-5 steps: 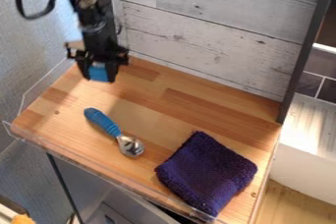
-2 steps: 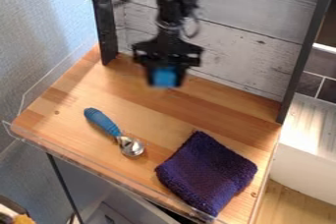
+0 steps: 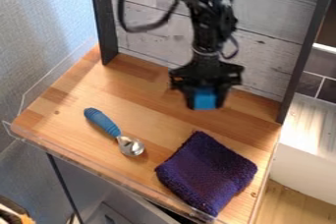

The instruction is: Placing the blue toy bed to the right side of the table

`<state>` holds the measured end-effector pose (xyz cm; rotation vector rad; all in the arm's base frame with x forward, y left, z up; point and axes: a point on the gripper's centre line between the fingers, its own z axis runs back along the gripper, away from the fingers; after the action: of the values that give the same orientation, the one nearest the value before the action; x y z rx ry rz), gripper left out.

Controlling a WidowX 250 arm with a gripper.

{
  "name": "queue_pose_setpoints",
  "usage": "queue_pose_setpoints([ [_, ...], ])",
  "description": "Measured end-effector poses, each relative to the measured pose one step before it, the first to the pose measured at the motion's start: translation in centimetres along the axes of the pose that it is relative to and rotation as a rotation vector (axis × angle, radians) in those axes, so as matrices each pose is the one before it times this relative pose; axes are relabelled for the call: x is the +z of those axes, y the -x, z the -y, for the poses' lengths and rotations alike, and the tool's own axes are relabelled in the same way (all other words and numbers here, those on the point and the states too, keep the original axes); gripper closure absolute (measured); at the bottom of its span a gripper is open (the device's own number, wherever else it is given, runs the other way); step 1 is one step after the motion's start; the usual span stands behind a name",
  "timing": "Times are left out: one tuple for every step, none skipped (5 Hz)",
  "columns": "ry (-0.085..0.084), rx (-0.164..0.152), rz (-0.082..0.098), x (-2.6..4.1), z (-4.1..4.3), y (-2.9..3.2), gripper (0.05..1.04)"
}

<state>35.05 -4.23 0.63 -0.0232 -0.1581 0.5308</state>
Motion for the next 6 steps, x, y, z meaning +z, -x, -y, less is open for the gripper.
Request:
queue_pose_setpoints([
  [0.0673, -0.0089, 0.0146, -0.417, 2.462, 0.974, 0.463],
  [-0.0097, -0.0337, -0.0155, -1.483, 0.956, 0.629, 0.463],
  [-0.0102, -0.0458, -0.0152, -1.387, 0.497, 0.295, 0.463],
  [-0.0212, -0.0274, -0.0182, -1.427, 0.007, 0.221, 0.463],
  [0.0067, -0.0283, 0.0045, 0.076, 0.249, -0.256, 0.463],
  [0.0575, -0.037, 0.0006, -0.468, 0.039, 0.231, 0.41],
])
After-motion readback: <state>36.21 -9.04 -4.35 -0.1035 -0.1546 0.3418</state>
